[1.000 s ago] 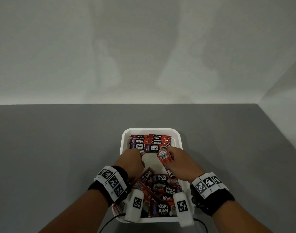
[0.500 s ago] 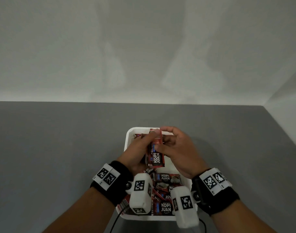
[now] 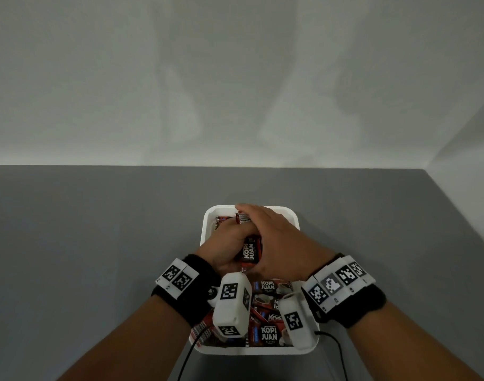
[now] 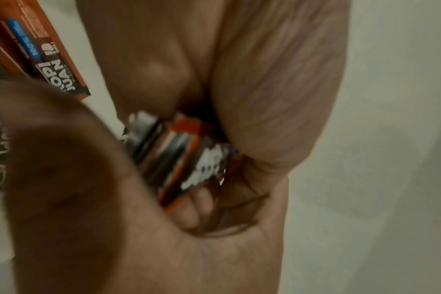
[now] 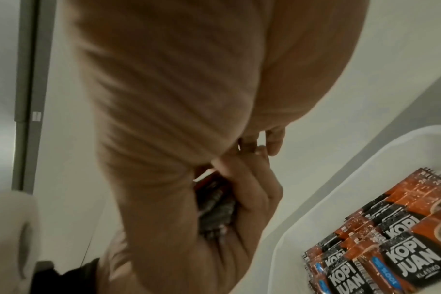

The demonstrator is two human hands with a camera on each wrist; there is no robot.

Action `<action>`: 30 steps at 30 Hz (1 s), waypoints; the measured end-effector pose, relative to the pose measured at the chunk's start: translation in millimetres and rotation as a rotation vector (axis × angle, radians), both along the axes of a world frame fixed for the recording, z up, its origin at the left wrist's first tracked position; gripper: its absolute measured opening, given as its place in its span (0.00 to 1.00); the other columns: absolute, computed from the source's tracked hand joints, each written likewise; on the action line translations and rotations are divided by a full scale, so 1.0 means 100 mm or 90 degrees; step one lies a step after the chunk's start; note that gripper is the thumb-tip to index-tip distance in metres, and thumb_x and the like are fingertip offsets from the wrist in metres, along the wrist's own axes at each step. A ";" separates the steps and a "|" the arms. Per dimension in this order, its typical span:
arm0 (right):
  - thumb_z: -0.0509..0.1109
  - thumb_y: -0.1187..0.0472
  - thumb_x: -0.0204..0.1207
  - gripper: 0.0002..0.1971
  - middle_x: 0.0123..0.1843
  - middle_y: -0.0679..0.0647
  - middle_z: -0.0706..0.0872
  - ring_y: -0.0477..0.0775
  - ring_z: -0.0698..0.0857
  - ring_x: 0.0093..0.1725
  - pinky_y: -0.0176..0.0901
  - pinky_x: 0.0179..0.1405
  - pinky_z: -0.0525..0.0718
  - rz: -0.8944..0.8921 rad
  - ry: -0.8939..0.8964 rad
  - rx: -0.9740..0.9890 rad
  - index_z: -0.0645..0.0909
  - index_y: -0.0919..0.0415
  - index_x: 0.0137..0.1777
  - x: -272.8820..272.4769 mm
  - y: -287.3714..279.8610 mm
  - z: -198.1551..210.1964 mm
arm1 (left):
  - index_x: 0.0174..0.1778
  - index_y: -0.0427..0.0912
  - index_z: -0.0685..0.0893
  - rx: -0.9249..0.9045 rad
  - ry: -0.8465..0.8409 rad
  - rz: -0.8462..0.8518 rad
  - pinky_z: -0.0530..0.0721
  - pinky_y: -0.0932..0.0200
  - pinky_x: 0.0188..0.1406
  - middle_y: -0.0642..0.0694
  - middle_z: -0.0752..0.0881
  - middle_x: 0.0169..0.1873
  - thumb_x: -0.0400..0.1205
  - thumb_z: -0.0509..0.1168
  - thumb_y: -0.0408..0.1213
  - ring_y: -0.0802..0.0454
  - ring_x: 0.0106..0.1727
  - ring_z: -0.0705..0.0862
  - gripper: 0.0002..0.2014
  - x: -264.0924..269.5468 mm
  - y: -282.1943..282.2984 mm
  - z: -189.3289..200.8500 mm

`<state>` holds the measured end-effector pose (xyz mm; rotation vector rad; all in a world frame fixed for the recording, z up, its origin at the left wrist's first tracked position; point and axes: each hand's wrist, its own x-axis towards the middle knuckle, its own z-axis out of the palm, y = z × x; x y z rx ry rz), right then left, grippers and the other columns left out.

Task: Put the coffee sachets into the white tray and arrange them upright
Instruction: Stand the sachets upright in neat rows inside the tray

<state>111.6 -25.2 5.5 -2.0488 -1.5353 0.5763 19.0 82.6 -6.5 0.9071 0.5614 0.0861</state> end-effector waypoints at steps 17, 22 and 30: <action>0.69 0.78 0.79 0.09 0.40 0.59 0.90 0.54 0.87 0.33 0.43 0.31 0.85 -0.337 0.523 0.266 0.87 0.67 0.45 0.20 -0.06 -0.01 | 0.51 0.39 0.86 0.097 0.026 -0.017 0.75 0.65 0.19 0.42 0.86 0.37 0.86 0.67 0.45 0.54 0.28 0.78 0.12 -0.11 0.09 -0.06; 0.73 0.71 0.72 0.04 0.45 0.68 0.91 0.62 0.90 0.44 0.58 0.47 0.93 -0.344 0.594 0.283 0.89 0.70 0.37 0.25 -0.15 -0.01 | 0.43 0.39 0.78 0.099 0.003 0.069 0.77 0.64 0.17 0.39 0.84 0.32 0.81 0.70 0.25 0.52 0.21 0.78 0.07 -0.16 0.27 -0.07; 0.83 0.72 0.69 0.10 0.37 0.52 0.93 0.44 0.90 0.33 0.32 0.31 0.83 -0.355 0.370 0.187 0.87 0.64 0.46 0.22 -0.18 -0.08 | 0.47 0.36 0.81 0.272 0.016 0.143 0.81 0.57 0.26 0.47 0.86 0.29 0.77 0.74 0.20 0.50 0.31 0.87 0.11 -0.17 0.34 -0.09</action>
